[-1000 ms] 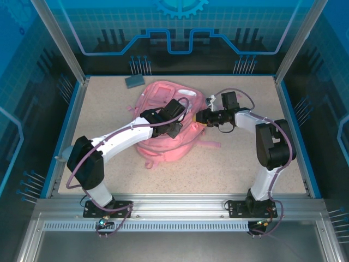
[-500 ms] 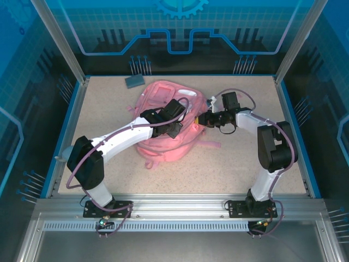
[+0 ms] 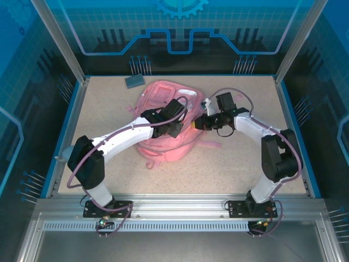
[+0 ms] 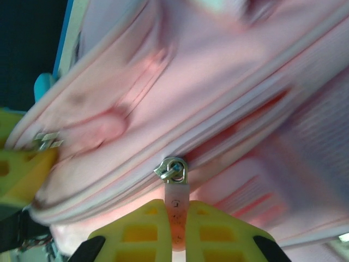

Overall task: Pack the student bag
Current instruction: Unzip the student bag at the top-center of the table.

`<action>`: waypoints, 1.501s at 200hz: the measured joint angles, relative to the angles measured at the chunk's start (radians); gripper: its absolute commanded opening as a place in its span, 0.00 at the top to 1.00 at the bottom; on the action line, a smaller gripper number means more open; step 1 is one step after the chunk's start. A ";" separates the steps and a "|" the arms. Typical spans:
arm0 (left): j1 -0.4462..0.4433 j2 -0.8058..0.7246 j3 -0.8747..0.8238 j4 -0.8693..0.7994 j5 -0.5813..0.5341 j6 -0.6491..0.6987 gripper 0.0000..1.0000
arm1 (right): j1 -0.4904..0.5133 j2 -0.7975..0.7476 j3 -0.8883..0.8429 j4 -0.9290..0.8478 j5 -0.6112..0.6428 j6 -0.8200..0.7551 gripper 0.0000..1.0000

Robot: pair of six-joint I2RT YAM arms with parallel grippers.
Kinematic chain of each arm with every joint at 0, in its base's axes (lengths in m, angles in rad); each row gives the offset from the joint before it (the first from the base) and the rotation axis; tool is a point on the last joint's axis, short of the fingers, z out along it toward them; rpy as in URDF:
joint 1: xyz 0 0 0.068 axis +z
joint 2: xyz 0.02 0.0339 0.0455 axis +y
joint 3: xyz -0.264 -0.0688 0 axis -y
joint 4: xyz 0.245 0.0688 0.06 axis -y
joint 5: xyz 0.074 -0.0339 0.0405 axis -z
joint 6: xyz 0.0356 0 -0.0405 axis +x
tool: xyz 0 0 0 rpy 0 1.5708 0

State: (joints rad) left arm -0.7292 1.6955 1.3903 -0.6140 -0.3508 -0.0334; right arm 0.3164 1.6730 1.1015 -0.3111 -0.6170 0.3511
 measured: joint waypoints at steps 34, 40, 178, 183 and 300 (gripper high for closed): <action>0.000 0.031 0.003 0.022 0.025 -0.049 1.00 | 0.088 -0.042 -0.083 0.042 -0.021 0.067 0.99; 0.000 0.034 0.003 0.021 0.027 -0.053 1.00 | 0.098 -0.044 -0.092 0.051 -0.019 0.079 0.98; 0.024 0.037 0.003 0.085 0.135 -0.100 0.98 | 0.165 -0.239 -0.166 0.070 0.297 -0.026 0.60; 0.024 0.037 0.003 0.085 0.137 -0.100 0.98 | 0.166 -0.238 -0.167 0.071 0.304 -0.035 0.60; 0.026 0.037 0.002 0.086 0.154 -0.124 0.97 | 0.213 -0.119 -0.156 0.104 0.356 -0.095 0.82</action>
State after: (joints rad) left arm -0.7036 1.7325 1.3922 -0.5278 -0.1967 -0.1574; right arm 0.5297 1.5536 0.9459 -0.2073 -0.2611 0.2558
